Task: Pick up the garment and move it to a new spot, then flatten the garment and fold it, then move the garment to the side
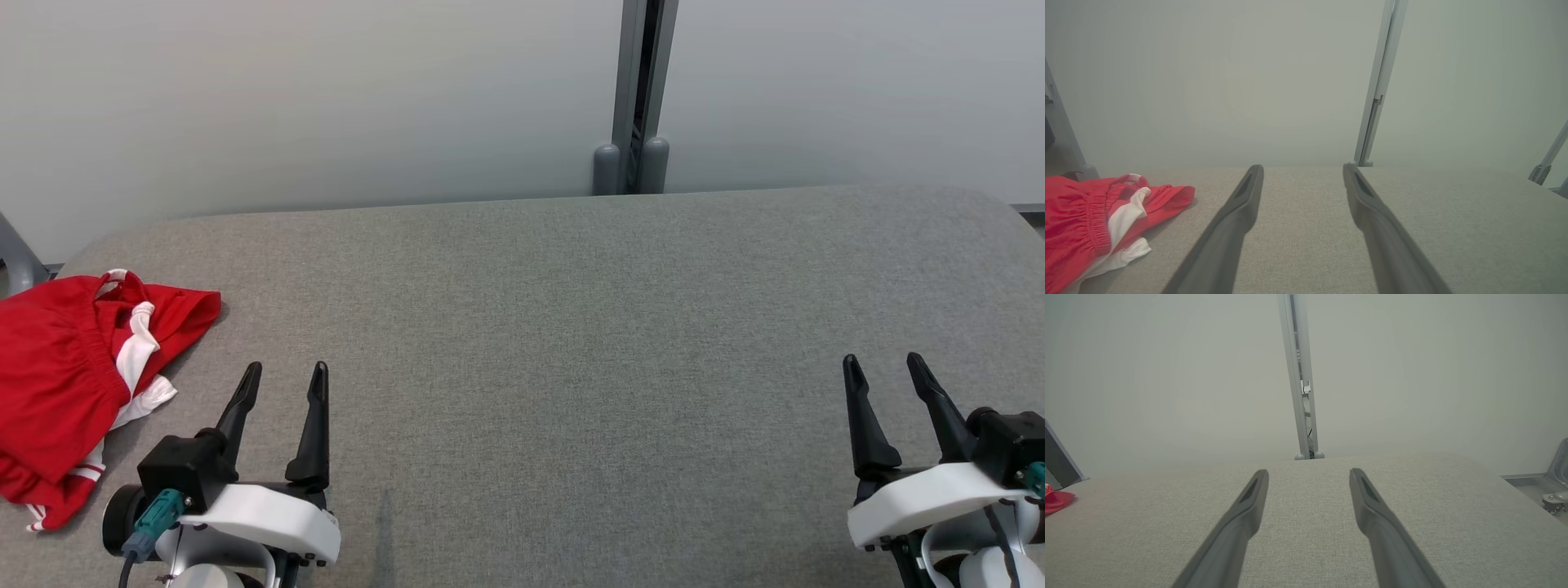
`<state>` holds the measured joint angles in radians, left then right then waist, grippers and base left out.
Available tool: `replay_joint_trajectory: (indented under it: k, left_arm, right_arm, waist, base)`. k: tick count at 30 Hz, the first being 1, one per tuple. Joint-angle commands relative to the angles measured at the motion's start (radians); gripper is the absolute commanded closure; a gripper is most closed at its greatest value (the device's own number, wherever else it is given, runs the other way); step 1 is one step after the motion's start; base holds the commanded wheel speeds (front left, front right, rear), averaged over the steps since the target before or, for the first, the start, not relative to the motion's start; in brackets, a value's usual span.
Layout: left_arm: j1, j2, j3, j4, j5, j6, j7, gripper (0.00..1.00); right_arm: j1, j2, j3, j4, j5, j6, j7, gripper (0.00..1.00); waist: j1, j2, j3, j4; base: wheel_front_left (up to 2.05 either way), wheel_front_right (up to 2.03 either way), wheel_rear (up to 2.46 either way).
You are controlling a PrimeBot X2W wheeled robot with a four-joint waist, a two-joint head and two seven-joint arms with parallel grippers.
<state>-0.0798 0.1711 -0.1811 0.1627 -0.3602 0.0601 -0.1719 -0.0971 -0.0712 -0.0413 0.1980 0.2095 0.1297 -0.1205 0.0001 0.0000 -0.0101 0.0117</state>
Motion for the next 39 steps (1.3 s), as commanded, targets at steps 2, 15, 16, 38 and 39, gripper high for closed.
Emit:
replay_joint_trajectory:
  k: [2,15,16,38,39]
  left_arm:
    - [-0.009,0.0,0.009,0.002,0.017,0.006,0.001,0.0]
    - [-0.009,-0.006,0.02,0.031,0.049,-0.002,0.028,0.0]
    - [-0.01,-0.008,0.021,0.033,0.048,-0.003,0.032,0.0]
    - [-0.015,-0.007,0.028,0.043,0.054,-0.001,0.043,0.0]
    - [-0.015,-0.007,0.027,0.043,0.052,-0.001,0.043,0.0]
  right_arm:
    - [0.003,-0.003,0.004,-0.004,-0.018,0.002,-0.009,0.0]
    - [0.016,0.005,0.01,0.004,-0.041,0.002,-0.028,0.0]
    - [0.018,0.005,0.01,0.006,-0.041,0.002,-0.027,0.0]
    - [0.023,0.015,0.019,0.015,-0.042,0.002,-0.044,0.0]
    - [0.024,0.015,0.018,0.015,-0.043,0.002,-0.043,0.0]
  waist:
    - [0.0,0.0,-0.001,0.001]
    - [-0.0001,0.0,-0.004,-0.002]
    - [-0.0001,0.0,-0.005,-0.002]
    - [-0.0001,0.0,-0.002,-0.002]
    - [-0.0001,0.0,-0.001,-0.002]
  base:
    - [0.0,0.0,0.0]
    - [0.0,0.0,0.0]
    - [0.0,0.0,0.0]
    - [0.0,0.0,0.0]
    - [0.0,0.0,0.0]
